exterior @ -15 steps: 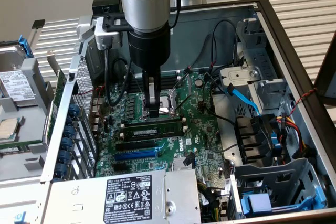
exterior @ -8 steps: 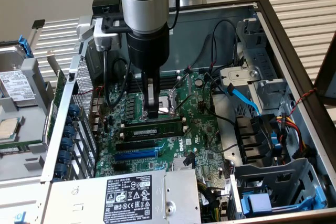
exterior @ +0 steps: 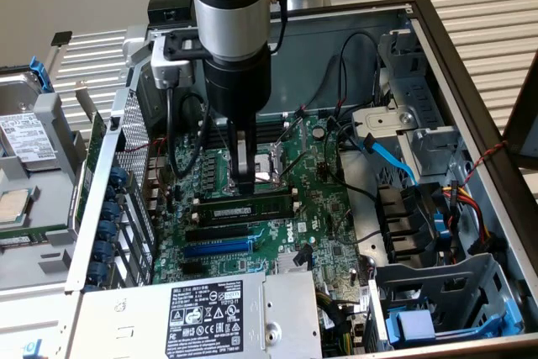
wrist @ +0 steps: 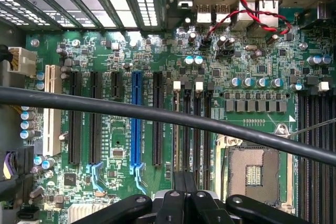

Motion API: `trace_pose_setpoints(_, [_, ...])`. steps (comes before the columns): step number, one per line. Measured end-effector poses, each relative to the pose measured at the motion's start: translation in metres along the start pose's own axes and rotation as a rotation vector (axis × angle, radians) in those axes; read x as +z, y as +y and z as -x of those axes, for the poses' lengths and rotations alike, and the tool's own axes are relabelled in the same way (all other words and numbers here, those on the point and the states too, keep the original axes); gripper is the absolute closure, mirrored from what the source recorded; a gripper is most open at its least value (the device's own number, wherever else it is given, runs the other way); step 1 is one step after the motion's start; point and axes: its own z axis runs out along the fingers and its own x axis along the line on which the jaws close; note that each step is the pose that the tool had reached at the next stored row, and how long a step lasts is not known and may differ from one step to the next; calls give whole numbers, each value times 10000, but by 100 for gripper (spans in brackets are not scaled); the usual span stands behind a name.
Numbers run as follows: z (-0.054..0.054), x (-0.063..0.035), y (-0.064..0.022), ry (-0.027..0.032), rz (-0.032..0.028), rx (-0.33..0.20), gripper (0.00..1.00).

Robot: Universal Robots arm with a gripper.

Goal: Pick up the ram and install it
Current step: 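Press down the ram until it locks into place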

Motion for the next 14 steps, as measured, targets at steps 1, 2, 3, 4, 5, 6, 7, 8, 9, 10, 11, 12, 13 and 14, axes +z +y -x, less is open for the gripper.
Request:
trace_pose_setpoints(1, [0, 5, 0, 18, -17, 1, 89])
trace_pose_setpoints(2, [0, 9, 0, 39, -30, 0, 89])
trace_pose_setpoints(3, [0, 13, 0, 64, -44, 2, 89])
trace_pose_setpoints(4, [0, 18, 1, 85, -59, 3, 89])
trace_pose_setpoints(5, [0, 22, 1, 105, -70, 3, 89])
trace_pose_setpoints(6, [0, 25, 2, 118, -80, 3, 89])
trace_pose_setpoints(7, [-1, 27, 3, 123, -80, 2, 89])
trace_pose_setpoints(8, [-1, 29, 3, 124, -80, 2, 89])
trace_pose_setpoints(9, [-1, 31, 4, 123, -81, 2, 89])
trace_pose_setpoints(10, [0, 34, 4, 122, -82, 4, 89])
trace_pose_setpoints(11, [0, 35, 4, 123, -81, 3, 89])
trace_pose_setpoints(12, [0, 38, 4, 122, -83, 3, 89])
trace_pose_setpoints(13, [0, 39, 4, 122, -83, 3, 89])
trace_pose_setpoints(14, [0, 41, 5, 122, -84, 3, 89])
